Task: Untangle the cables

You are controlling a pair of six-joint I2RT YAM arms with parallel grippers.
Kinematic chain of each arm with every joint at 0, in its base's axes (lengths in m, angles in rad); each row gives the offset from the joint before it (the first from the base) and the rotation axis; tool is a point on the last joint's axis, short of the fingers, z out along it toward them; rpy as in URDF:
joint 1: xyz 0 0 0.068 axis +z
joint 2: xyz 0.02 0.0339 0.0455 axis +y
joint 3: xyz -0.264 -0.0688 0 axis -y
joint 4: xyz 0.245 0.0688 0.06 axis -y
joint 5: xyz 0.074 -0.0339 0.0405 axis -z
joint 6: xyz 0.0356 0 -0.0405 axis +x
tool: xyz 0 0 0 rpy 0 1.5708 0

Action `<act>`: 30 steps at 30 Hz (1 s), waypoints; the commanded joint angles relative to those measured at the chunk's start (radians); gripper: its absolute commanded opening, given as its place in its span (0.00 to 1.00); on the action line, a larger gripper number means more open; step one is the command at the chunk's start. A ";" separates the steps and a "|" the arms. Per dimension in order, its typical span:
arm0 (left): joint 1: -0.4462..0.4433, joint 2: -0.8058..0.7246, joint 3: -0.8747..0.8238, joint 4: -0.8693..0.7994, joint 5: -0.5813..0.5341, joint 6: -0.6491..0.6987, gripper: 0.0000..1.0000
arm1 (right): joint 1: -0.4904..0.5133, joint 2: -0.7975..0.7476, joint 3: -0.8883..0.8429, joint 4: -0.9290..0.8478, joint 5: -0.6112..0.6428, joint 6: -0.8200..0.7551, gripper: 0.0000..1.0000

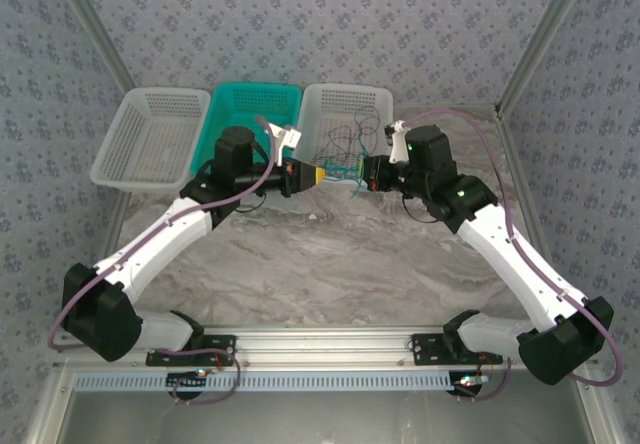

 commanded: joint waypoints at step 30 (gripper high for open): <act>0.039 -0.068 -0.033 0.005 -0.016 0.027 0.03 | -0.426 -0.201 -0.356 -0.059 -0.053 0.244 0.01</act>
